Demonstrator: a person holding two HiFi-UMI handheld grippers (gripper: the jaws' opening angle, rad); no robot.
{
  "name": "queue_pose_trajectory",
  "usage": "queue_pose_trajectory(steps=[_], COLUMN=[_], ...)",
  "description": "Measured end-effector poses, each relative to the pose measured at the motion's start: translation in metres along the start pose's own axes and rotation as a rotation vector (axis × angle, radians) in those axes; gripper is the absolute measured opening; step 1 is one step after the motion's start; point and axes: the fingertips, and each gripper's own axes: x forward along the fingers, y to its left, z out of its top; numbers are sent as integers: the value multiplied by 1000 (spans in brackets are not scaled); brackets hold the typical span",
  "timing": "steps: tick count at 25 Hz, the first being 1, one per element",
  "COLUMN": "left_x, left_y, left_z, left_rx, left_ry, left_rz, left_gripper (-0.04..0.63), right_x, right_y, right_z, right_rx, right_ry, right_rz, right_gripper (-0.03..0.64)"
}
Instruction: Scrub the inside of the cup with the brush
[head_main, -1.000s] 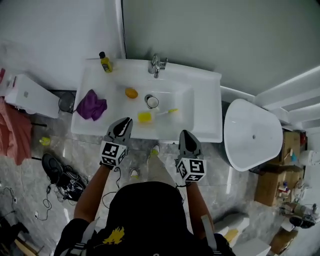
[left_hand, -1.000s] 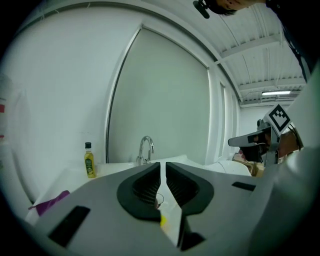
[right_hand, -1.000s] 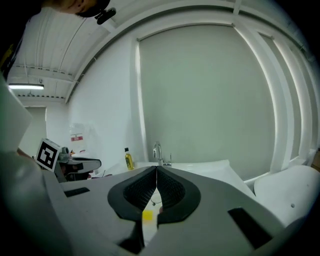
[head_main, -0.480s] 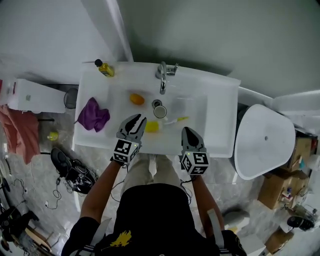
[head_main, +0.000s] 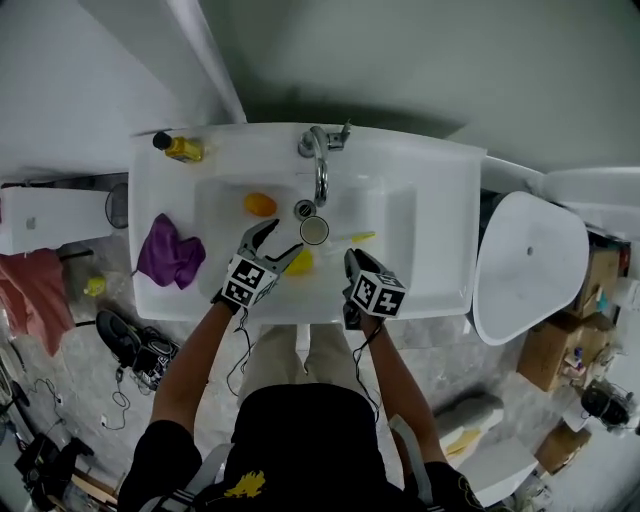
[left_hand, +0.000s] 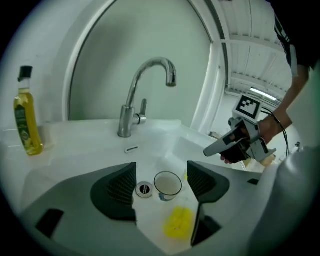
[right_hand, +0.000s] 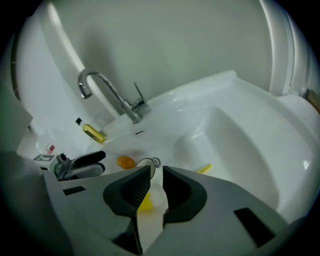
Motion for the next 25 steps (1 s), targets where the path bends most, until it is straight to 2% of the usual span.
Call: queue_pose_trajectory(steps=[3, 7, 9, 14, 16, 19, 24, 25], left_x=[21, 46, 58, 92, 105, 124, 136, 136], left_y=[2, -1, -1, -4, -8, -15, -21, -20], left_z=[-33, -76, -96, -126, -132, -129, -127, -126], left_rx=[58, 125, 149, 202, 260, 330, 289, 285], left_ry=[92, 214, 251, 279, 280, 245, 215, 213], left_rz=[-99, -213, -239, -265, -255, -233, -199, -193], left_gripper=[352, 396, 408, 433, 439, 439, 436, 408], right_x=[31, 61, 74, 105, 115, 125, 126, 124], right_y=[-20, -45, -54, -67, -70, -78, -81, -81], right_z=[-20, -43, -57, -85, -91, -92, -90, -88], right_rx=[172, 334, 425, 663, 738, 764, 737, 732], right_ry=[91, 198, 233, 262, 253, 234, 228, 222], right_rz=[-45, -109, -117, -96, -81, -92, -102, -98], right_gripper=[136, 137, 137, 135, 132, 95, 71, 66])
